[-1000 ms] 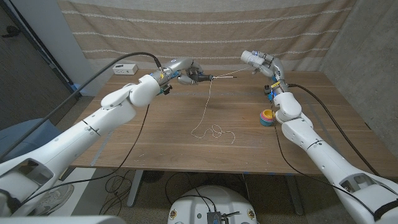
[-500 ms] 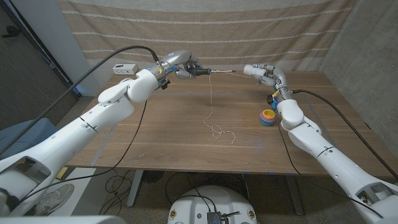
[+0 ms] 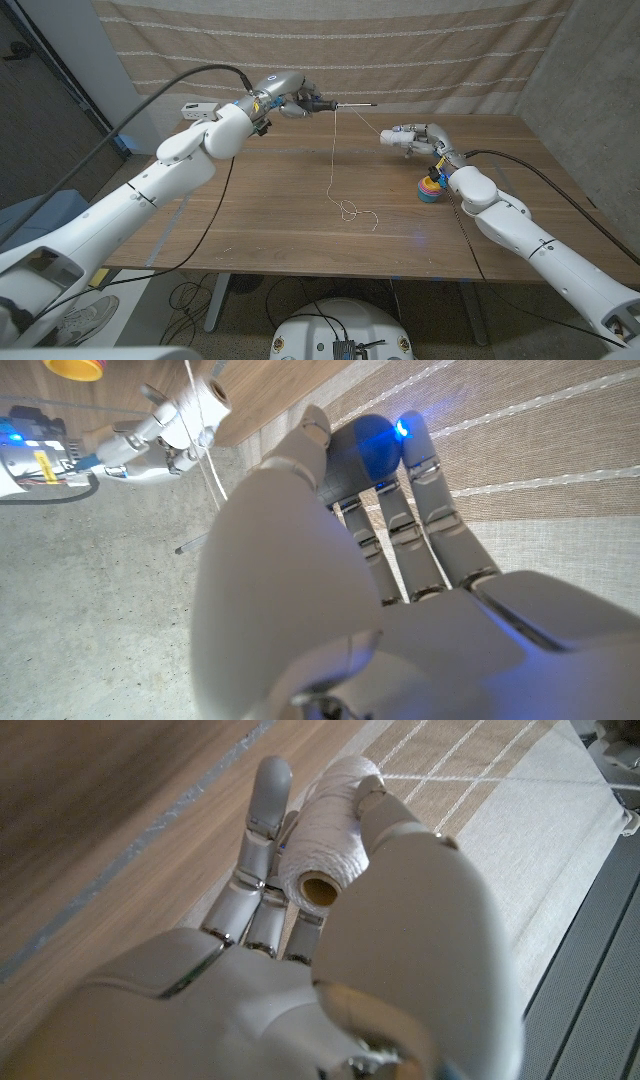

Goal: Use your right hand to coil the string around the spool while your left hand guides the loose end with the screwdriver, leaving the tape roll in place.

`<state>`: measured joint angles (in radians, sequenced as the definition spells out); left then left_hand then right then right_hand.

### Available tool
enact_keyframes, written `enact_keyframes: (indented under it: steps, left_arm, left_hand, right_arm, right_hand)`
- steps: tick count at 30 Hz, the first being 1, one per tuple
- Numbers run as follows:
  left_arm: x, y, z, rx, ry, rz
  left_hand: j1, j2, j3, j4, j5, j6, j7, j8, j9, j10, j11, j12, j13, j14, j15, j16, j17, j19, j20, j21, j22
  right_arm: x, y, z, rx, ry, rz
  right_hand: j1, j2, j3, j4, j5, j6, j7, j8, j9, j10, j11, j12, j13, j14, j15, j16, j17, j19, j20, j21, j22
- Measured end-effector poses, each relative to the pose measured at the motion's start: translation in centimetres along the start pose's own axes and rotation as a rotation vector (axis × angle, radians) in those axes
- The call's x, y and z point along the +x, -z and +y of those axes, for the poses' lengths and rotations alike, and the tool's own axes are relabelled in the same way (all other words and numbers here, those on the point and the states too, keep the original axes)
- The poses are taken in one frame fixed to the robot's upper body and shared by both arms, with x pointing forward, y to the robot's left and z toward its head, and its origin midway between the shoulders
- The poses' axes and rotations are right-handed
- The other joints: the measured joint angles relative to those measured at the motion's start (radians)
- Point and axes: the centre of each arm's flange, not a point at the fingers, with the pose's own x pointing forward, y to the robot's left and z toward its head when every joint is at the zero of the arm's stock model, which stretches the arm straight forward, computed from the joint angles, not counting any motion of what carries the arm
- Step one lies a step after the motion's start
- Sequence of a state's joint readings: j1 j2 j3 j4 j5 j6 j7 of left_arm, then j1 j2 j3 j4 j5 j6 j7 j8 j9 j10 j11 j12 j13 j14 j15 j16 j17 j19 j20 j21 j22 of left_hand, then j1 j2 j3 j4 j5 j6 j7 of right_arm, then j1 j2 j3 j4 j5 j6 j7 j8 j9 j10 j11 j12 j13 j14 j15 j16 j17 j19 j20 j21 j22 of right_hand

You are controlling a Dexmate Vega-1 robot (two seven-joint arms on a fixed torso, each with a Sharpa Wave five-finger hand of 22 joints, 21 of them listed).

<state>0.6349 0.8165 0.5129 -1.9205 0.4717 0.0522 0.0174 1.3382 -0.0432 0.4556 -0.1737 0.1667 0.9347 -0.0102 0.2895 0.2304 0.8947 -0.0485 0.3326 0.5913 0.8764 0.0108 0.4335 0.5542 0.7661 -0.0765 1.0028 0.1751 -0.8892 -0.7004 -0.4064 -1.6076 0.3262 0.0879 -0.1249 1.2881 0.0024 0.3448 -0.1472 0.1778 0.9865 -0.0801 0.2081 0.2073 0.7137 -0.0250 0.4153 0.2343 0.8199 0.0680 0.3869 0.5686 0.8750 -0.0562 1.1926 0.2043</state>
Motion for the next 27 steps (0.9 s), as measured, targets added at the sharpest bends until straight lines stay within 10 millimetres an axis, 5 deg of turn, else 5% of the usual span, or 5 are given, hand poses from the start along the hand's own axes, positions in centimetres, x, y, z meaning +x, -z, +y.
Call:
enact_keyframes:
  steps: [19,26,27]
  left_arm:
    - [0.8,1.4,0.3,0.076,-0.026,0.059]
    - [0.9,1.6,0.5,0.115,-0.043,0.069]
    - [1.6,1.8,-0.2,0.114,-0.035,0.073]
  left_hand:
    - [-0.002,0.002,0.000,0.000,0.000,0.000,0.000,0.003,-0.001,0.000,0.000,-0.008,0.004,0.000,0.000,-0.004,0.000,-0.004,0.004,0.000,0.000]
    - [-0.002,0.002,0.000,0.000,-0.001,0.000,0.000,0.003,-0.001,0.000,0.000,-0.008,0.004,0.000,0.000,-0.004,0.000,-0.004,0.004,0.004,-0.001]
    - [-0.002,0.002,0.000,0.000,-0.001,0.000,0.000,0.003,-0.001,0.000,0.000,-0.008,0.004,0.000,0.000,-0.004,0.000,-0.004,0.004,0.004,-0.001]
  right_arm:
    - [-2.7,2.3,-0.7,0.215,-0.319,0.107]
    - [-2.1,3.7,-2.1,0.225,-0.278,0.133]
    - [-2.7,1.5,-0.2,0.364,-0.493,0.017]
  right_hand:
    - [-0.001,0.001,-0.002,0.003,0.004,-0.004,0.004,-0.001,0.000,0.000,0.000,-0.001,0.000,0.000,0.000,-0.002,0.011,-0.004,0.004,0.008,-0.009]
    - [-0.001,0.001,-0.002,0.003,0.004,-0.004,0.004,-0.001,0.000,0.000,0.000,-0.003,0.000,0.000,0.000,-0.004,0.018,-0.004,0.004,0.015,-0.013]
    - [-0.001,0.001,-0.002,0.003,0.004,-0.005,0.005,-0.001,0.000,0.000,0.000,-0.003,0.000,0.000,0.000,-0.004,0.018,-0.004,0.004,0.019,-0.014]
